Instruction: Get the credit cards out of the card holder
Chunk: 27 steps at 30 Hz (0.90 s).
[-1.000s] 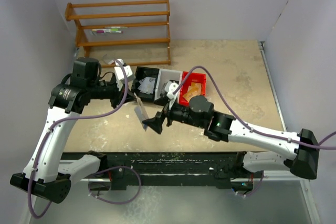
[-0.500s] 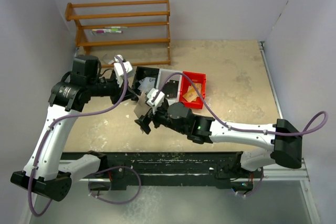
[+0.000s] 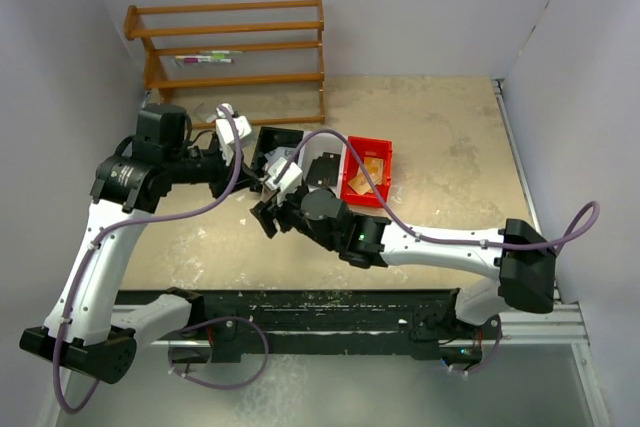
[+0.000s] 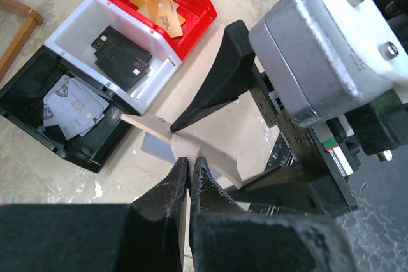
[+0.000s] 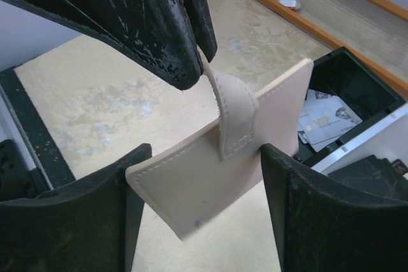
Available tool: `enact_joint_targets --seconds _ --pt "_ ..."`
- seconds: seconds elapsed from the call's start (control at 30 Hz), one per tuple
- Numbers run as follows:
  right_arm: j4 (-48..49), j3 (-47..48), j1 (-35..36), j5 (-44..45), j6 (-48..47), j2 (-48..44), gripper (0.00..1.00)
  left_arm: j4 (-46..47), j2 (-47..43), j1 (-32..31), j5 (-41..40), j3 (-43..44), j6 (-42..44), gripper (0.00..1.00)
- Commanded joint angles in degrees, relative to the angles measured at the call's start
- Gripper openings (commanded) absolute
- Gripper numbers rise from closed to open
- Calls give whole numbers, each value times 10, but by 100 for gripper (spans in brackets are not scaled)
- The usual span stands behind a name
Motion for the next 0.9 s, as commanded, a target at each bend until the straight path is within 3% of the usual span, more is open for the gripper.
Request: enact_joint_targets --seconds 0.0,0.1,0.27,0.3,0.4,0.5,0.6,0.7,0.87 --pt "34 13 1 56 -7 -9 64 10 -10 0 5 30 -5 0" --pt "49 -6 2 70 -10 -24 47 10 -8 1 -1 28 -4 0" --pt "55 -34 2 70 -10 -51 3 12 -7 1 -1 29 -3 0" --pt "51 -40 2 61 -5 -58 0 12 -7 0 -1 28 -2 0" --pt "29 -42 0 12 3 -74 0 6 -7 1 -1 28 6 11" --pt "-8 -35 -10 -51 2 -93 0 -5 -13 0 3 20 34 52" --pt "-57 -29 -46 -180 18 -113 0 -19 -23 0 14 0 72 74" --pt "-101 5 -112 -374 45 -124 0 -42 -33 0 47 -19 118 83" --pt "-181 52 -152 -533 26 -112 0 -83 -31 0 113 -32 162 87"
